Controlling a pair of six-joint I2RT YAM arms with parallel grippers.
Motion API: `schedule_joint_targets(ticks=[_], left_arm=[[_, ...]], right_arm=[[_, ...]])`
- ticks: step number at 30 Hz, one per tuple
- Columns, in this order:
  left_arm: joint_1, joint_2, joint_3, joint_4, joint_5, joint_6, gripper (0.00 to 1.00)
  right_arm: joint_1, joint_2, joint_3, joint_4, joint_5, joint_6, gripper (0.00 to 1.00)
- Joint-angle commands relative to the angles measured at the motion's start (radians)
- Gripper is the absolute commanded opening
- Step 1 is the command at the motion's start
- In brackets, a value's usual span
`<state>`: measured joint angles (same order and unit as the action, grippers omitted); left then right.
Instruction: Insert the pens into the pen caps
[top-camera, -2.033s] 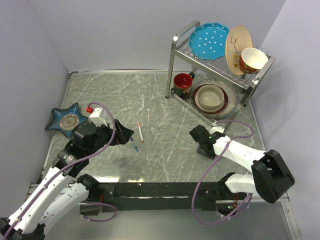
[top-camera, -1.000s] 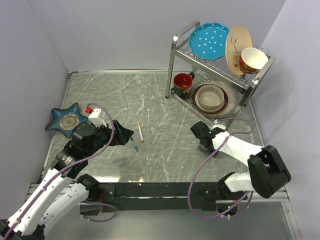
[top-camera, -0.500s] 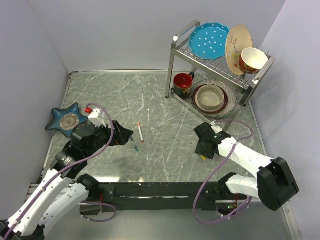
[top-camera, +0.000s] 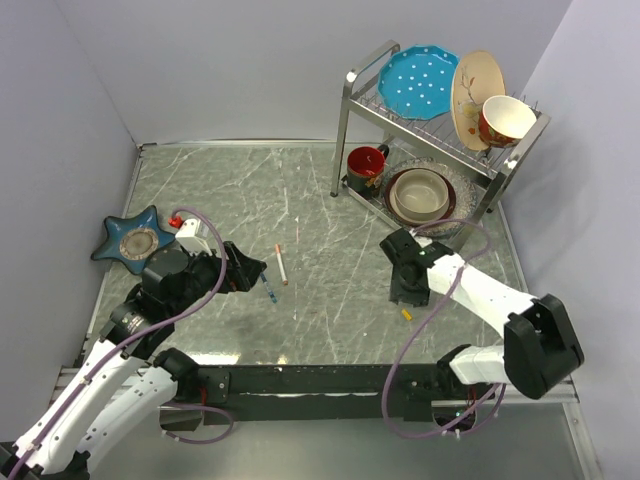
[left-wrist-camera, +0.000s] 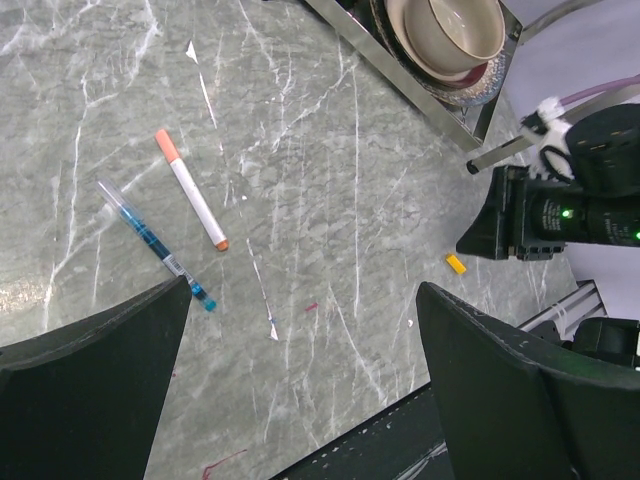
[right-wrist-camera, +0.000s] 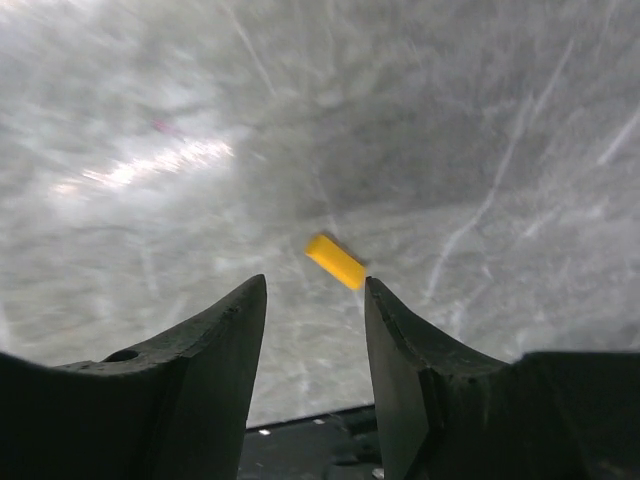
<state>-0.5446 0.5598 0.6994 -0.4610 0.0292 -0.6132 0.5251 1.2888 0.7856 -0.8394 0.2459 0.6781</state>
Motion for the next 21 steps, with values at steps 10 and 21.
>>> schedule_joint_targets(ticks=[10, 21], left_arm=[[-0.002, -0.008, -0.003, 0.035, 0.011, 0.018, 0.99], [-0.002, -0.012, -0.001, 0.033, 0.009, 0.02, 0.99]], right_arm=[[0.003, 0.153, 0.043, -0.049, -0.06, -0.094, 0.54], [-0.034, 0.23, 0.06, 0.003, -0.092, -0.169, 0.49]])
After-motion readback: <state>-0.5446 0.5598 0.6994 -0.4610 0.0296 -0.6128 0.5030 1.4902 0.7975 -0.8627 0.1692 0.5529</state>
